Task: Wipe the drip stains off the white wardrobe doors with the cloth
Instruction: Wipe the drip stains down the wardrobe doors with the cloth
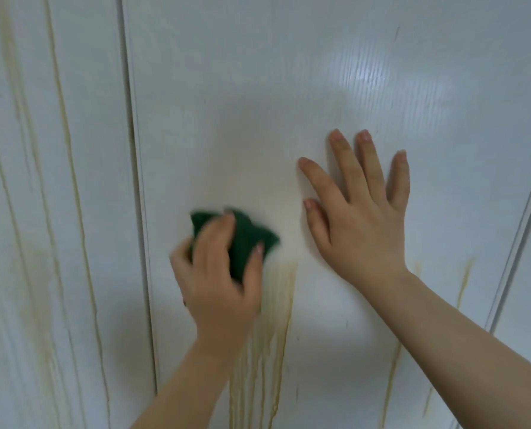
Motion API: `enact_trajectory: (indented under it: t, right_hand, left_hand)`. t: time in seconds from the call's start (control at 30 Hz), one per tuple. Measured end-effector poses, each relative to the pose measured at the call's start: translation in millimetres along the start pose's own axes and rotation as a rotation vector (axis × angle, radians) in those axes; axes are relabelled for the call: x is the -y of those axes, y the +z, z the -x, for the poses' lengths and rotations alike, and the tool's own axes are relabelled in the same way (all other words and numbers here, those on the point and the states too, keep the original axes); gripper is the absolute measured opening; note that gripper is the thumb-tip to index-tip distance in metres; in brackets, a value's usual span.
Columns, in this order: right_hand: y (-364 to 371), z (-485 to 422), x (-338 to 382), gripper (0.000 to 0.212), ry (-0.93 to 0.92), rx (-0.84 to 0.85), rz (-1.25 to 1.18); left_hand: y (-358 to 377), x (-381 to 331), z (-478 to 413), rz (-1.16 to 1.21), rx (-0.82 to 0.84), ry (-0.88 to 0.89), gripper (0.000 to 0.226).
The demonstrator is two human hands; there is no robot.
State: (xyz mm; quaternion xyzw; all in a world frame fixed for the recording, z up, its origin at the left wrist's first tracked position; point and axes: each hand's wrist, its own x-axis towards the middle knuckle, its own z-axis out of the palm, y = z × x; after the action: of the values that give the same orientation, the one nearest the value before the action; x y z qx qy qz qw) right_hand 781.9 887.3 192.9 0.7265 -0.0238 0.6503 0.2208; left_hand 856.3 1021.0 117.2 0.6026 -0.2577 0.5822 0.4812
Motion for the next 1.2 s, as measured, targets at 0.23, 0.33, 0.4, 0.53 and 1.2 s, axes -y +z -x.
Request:
enact_trajectory:
  t: [0.23, 0.33, 0.4, 0.53, 1.2]
  right_hand:
    - [1, 0, -1, 0.037, -0.011, -0.018, 0.007]
    - [1, 2, -2, 0.036, -0.019, -0.024, -0.005]
    - [2, 2, -3, 0.036, -0.029, -0.033, 0.004]
    - [5, 4, -4, 0.036, -0.042, -0.052, 0.027]
    - [7, 6, -5, 0.031, -0.06, -0.085, 0.009]
  left_hand:
    - [-4, 4, -38, -0.028, 0.047, 0.036, 0.038]
    - [2, 1, -47, 0.016, -0.01, -0.039, 0.04]
    - [-1, 6, -13, 0.012, 0.056, 0.06, 0.041]
    - [-15, 27, 30, -0.022, 0.254, 0.388, 0.039]
    - [2, 10, -57, 0.109, 0.087, -0.088, 0.047]
